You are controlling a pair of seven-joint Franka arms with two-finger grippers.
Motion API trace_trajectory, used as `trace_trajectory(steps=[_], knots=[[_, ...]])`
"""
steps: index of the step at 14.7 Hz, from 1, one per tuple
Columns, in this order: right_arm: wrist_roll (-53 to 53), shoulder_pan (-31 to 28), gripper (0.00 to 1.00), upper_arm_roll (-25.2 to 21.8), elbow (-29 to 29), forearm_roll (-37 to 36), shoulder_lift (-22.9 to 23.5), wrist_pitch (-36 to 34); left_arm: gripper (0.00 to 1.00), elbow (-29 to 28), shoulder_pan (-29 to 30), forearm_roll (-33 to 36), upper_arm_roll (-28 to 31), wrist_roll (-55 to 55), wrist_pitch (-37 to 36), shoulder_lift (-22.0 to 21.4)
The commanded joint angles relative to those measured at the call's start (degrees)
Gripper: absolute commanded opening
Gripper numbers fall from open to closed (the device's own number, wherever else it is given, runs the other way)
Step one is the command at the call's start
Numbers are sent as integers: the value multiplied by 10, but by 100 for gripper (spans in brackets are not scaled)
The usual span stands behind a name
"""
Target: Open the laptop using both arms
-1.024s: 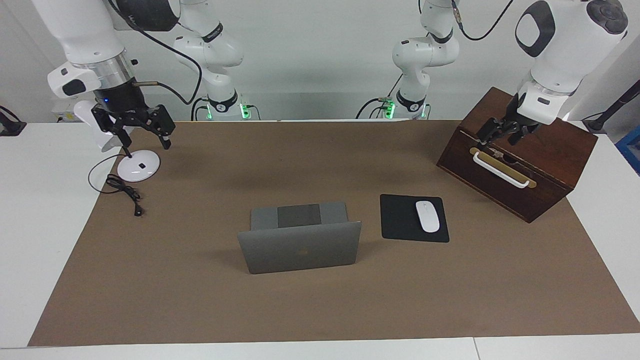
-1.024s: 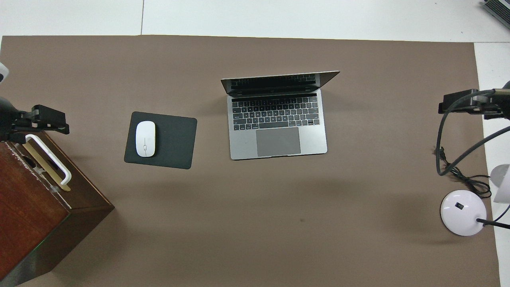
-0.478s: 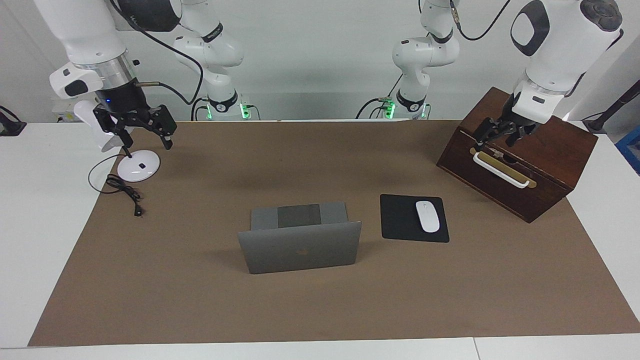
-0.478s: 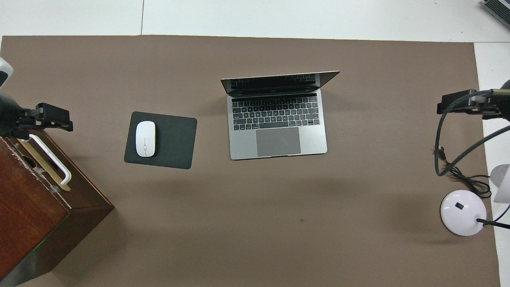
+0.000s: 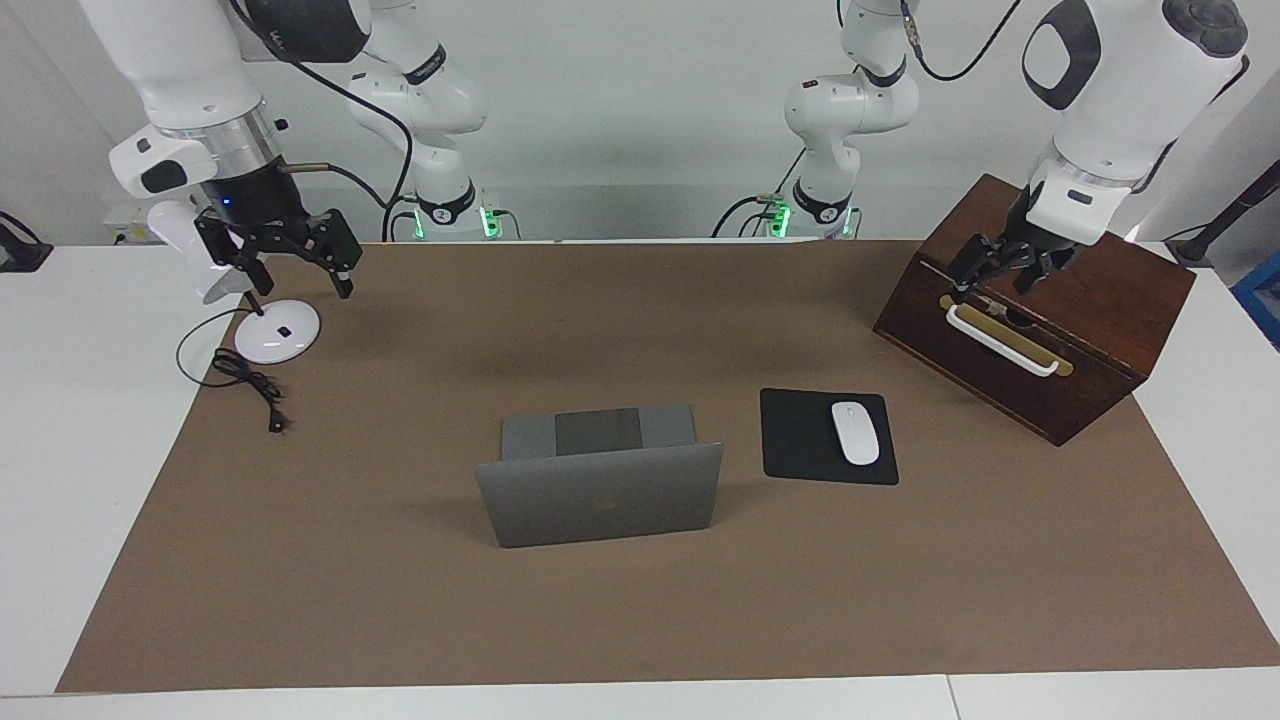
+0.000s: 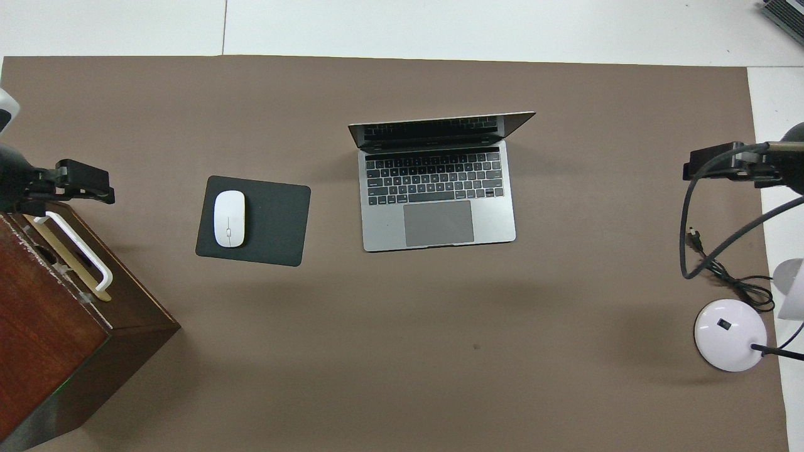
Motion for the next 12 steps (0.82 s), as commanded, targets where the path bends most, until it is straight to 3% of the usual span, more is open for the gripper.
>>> trace_trajectory(steps=[1,12], knots=[[3,4,100,-8,-5,15,-4,1,100,30,1,3,-6,7,-39,5],[3,-1,100,-14,-5,16,-3,2,100,29,2,8,-9,6,-19,12]])
